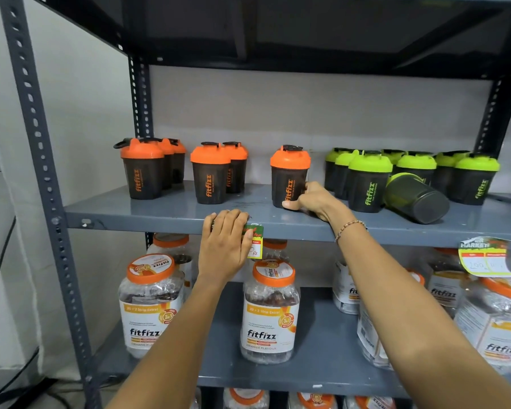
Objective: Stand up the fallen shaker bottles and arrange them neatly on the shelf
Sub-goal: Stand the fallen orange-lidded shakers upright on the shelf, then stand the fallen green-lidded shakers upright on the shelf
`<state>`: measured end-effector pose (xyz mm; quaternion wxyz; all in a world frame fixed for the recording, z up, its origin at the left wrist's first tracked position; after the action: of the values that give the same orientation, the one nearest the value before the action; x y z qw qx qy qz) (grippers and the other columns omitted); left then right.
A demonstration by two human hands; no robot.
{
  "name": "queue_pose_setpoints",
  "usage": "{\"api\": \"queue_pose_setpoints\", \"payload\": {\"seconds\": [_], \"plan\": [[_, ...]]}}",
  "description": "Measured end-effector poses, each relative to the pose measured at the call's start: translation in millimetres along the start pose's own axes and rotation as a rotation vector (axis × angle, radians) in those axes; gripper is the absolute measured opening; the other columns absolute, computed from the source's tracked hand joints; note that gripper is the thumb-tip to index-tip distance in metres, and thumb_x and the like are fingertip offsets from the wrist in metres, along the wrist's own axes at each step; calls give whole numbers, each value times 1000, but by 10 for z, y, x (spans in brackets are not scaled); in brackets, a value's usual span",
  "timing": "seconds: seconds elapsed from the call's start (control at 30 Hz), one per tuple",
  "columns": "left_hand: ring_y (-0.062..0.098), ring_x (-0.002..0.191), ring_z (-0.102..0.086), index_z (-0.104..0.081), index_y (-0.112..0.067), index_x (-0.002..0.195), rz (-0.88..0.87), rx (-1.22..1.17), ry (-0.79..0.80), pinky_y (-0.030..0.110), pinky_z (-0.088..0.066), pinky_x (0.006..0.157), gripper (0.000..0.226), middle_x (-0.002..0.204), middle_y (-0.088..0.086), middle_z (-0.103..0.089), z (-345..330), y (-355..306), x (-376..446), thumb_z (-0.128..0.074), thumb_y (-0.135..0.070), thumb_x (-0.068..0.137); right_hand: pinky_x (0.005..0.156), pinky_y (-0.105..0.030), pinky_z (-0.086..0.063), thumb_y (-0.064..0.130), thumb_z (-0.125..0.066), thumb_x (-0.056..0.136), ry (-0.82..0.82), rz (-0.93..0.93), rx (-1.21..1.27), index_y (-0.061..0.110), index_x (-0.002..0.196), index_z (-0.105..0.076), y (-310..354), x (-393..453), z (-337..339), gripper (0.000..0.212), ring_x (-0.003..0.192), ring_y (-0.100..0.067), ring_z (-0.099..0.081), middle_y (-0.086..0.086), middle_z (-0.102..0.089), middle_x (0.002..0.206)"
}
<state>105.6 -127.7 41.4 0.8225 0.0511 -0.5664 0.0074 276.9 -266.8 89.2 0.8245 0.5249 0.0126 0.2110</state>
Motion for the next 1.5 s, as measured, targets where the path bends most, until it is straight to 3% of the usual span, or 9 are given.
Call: {"api": "queue_pose_setpoints", "payload": {"seconds": [0.2,0.37,0.6,0.73,0.8,0.97,1.07,1.17,1.5], "plan": [[28,108,-61,-64,-11,107,64,-49,33,40,-25,106,38,109,6,-66,47,1,18,-38,-33,91,90,-36,-49,6,-79,73,4,-28,-20,3,121,-58,11,-110,9,52,108,-27,-61,-15,-66,121],[27,126,-50,-65,-14,107,178,-79,-1,40,-8,116,35,113,3,-66,70,-33,7,-38,-30,92,105,-37,-44,7,-77,77,-195,-22,-7,-3,137,-43,-78,-337,277,70,125,-27,-53,-16,-53,139],[23,110,-59,-65,-17,94,165,-104,-51,45,-19,111,32,97,-1,-67,-14,-763,195,-35,-27,95,79,-22,-51,7,-64,80,-545,306,-86,9,103,-73,82,-1017,1407,25,74,-9,-63,-5,-72,84],[23,103,-62,-68,-16,97,105,-142,-53,43,-24,110,34,99,-2,-67,-215,-1697,332,-35,-28,95,66,1,-42,10,-65,83,-701,415,-111,10,94,-76,-91,-1331,2354,16,63,9,-59,2,-70,83],[24,103,-62,-68,-15,99,95,-155,-67,43,-25,110,33,101,0,-68,-291,-2059,375,-39,-28,93,72,-8,-46,13,-63,85,-749,397,-100,11,89,-76,-255,-1397,2713,14,69,0,-61,-2,-72,84],[24,106,-63,-68,-13,104,52,-151,-67,42,-25,111,34,107,2,-68,-452,-2747,468,-41,-28,93,69,-30,-41,60,-48,86,-582,94,-176,17,48,-44,-779,-1186,3002,58,69,-26,-53,-7,-57,62],[24,104,-62,-67,-12,106,54,-134,-51,42,-28,109,34,109,3,-67,-511,-2879,508,-40,-29,93,78,-33,-45,87,-32,70,-381,-32,-189,19,61,-55,-929,-1039,2761,73,87,-26,-61,-14,-63,88],[25,99,-62,-66,-11,107,25,-87,-44,40,-33,100,35,109,5,-66,-540,-2891,502,-40,-30,94,93,-39,-45,88,-29,70,-276,-39,-264,4,109,-66,-916,-947,2532,99,113,-32,-58,-19,-63,119],[28,100,-57,-61,-9,112,-23,-64,-25,41,-35,97,35,111,7,-63,-533,-2890,463,-39,-31,96,87,-38,-46,55,-58,72,-397,-93,-401,6,91,-62,-910,-1011,2753,53,118,-35,-53,-18,-63,120]]}}
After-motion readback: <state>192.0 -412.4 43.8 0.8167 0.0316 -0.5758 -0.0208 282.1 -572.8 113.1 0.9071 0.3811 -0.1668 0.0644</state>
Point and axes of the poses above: each hand's wrist, its own x-axis towards the middle knuckle, its own z-axis out of the back of the hand, y = z × x, the point moved 9 cm from there along x, towards the middle knuckle
